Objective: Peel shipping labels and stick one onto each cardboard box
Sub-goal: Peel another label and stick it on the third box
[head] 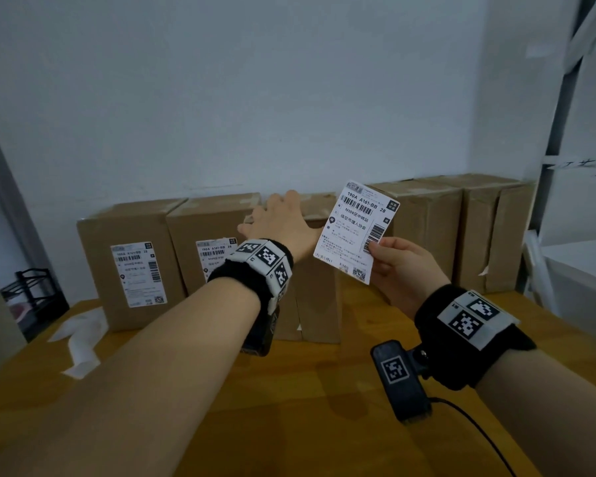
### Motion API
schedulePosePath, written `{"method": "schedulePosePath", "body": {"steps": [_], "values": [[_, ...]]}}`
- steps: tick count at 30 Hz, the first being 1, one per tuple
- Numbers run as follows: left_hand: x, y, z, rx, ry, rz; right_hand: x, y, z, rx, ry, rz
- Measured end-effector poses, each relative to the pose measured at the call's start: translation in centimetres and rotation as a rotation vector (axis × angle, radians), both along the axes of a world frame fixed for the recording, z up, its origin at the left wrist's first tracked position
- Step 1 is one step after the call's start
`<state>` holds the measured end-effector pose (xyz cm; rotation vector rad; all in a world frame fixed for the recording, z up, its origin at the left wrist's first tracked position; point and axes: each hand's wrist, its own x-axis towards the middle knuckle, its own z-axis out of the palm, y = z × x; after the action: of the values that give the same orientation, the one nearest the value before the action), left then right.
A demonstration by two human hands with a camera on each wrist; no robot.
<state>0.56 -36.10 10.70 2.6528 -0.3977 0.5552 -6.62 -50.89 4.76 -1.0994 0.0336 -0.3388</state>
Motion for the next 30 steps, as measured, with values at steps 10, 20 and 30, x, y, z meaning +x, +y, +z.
{"method": "schedulePosePath", "body": {"steps": [10, 20, 30], "values": [[-1.3, 3.7, 0.4, -0.105, 0.124, -0.255, -0.1, 0.9, -0.5, -0.129, 0.095, 0.039], [-1.4, 6.4, 0.7, -0.037, 0.049, -0.365, -1.1, 2.4, -1.4, -0.394, 0.180, -0.038], [-1.1, 7.3, 0.3, 0.037, 0.015, -0.383, -0.5, 4.3, -3.4, -0.654, 0.257, -0.085]]}}
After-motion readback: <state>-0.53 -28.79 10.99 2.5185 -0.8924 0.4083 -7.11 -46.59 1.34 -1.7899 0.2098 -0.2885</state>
